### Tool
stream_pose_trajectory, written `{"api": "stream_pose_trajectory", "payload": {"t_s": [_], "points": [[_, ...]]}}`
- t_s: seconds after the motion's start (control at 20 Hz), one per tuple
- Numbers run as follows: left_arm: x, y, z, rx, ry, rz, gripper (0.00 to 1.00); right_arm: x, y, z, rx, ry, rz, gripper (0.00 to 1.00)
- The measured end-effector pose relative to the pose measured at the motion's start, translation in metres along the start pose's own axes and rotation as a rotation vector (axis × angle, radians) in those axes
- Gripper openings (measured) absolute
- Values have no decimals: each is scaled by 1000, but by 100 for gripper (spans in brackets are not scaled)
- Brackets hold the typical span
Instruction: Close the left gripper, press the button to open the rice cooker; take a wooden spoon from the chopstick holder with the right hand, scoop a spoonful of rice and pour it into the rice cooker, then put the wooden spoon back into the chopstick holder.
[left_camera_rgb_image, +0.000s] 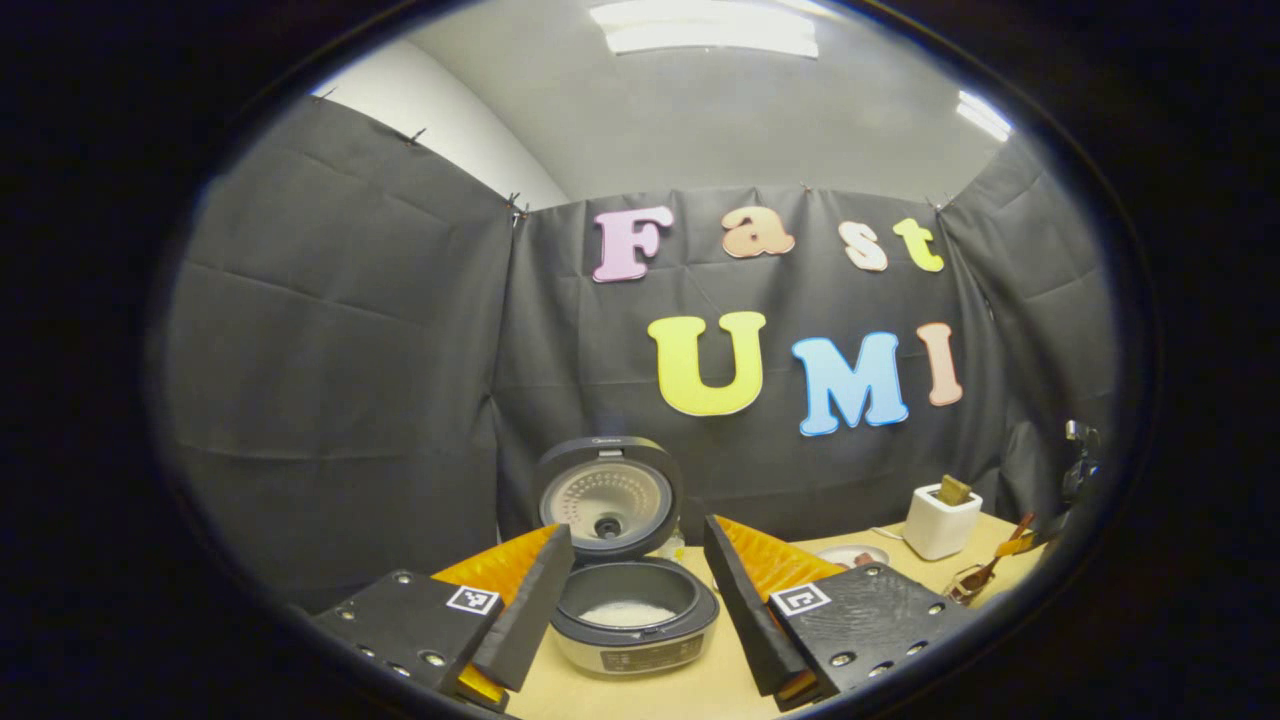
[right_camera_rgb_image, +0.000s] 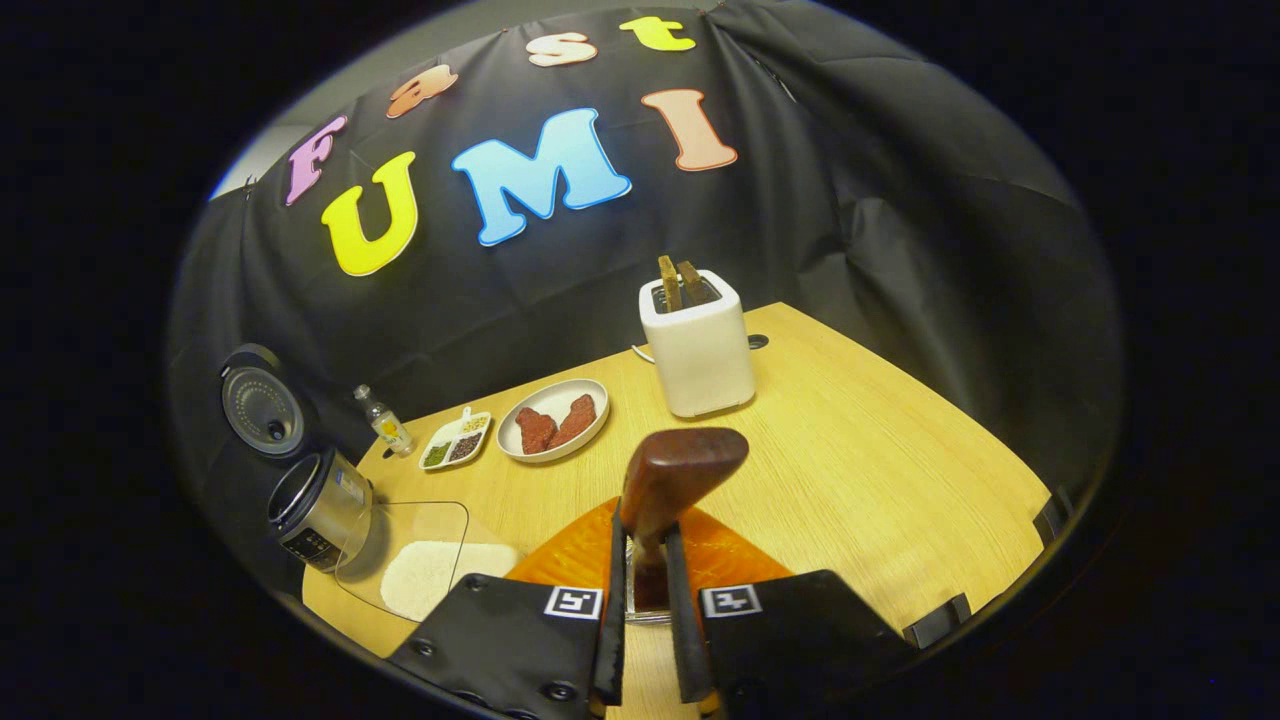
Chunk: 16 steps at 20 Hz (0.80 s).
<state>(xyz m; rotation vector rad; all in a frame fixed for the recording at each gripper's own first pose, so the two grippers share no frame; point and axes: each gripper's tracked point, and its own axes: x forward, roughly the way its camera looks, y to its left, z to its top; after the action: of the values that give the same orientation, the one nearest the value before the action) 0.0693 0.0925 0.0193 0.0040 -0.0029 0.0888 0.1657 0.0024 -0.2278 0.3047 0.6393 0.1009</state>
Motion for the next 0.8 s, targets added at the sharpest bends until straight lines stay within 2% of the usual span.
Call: {"api": "stream_pose_trajectory", "payload": {"t_s": [0.05,0.15,0.2,0.25,0.3,0.35,0.4,0.8], "points": [[1,-1,0,-1,0,-3,83,-4,0,7,9,-11,2,26],[5,-5,1,-6,0,-10,80,-12,0,21,17,-43,1,34],[6,-6,1,-10,-2,-13,80,-16,-2,29,19,-66,2,49],[8,-7,2,-12,-5,-16,80,-20,0,39,16,-92,2,59],[9,-8,2,-14,-6,-19,83,-28,-1,51,5,-120,-4,73],[12,-9,4,-16,-5,-21,80,-34,-2,63,-15,-146,-18,82],[15,-9,4,-21,-2,-21,80,-39,0,72,-38,-174,-26,98],[51,7,20,-10,-1,3,80,-108,36,137,-237,-352,-38,98]]}}
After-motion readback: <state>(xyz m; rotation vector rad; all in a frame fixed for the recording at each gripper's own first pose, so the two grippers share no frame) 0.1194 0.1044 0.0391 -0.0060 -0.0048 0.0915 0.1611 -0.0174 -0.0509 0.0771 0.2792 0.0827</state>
